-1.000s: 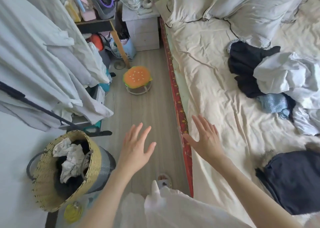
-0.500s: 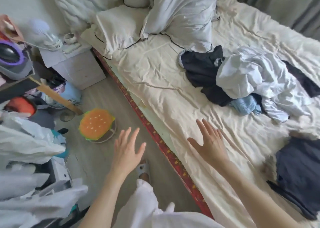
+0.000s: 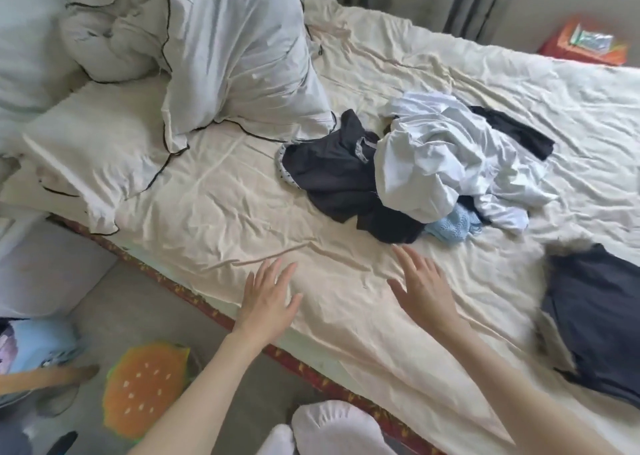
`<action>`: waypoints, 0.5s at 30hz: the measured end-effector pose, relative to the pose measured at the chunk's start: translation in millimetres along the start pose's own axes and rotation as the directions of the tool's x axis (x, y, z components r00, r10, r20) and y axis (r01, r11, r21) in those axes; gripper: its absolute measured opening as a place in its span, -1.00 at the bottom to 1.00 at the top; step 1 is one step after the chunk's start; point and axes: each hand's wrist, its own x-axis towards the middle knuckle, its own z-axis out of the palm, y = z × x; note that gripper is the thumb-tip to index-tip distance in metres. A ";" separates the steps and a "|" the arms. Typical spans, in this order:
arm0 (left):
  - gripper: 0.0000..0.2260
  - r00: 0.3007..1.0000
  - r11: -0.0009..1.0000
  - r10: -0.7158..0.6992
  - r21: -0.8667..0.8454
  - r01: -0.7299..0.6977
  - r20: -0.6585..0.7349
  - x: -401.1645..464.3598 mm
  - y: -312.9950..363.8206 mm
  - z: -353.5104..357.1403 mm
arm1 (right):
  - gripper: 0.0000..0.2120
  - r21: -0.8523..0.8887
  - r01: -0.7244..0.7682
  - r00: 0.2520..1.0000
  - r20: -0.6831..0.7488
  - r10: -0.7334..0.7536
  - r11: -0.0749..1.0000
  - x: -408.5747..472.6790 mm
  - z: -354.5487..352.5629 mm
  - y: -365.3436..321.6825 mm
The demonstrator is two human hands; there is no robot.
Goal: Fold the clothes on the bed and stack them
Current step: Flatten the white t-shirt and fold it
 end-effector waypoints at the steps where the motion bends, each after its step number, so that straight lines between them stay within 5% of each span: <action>1: -0.48 1.000 1.000 -0.001 0.007 0.001 0.024 16.1 1.5 2.8 | -0.44 -0.022 -0.008 1.000 0.028 0.009 1.000 18.2 3.7 6.2; 4: -0.47 0.995 1.000 -0.008 -0.005 0.008 0.098 60.3 5.4 12.6 | -0.46 -0.052 -0.106 0.992 0.058 0.109 0.993 75.0 13.3 31.2; 10: -0.50 0.988 0.997 0.068 0.019 -0.072 0.135 172.3 26.3 23.0 | -0.66 -0.076 -0.165 0.982 -0.107 0.157 0.983 181.8 27.0 82.3; 15: -0.51 0.977 0.982 0.096 -0.176 -0.062 0.191 249.7 60.9 46.6 | -0.38 0.105 -0.495 0.858 -0.096 0.505 0.862 242.9 37.8 114.6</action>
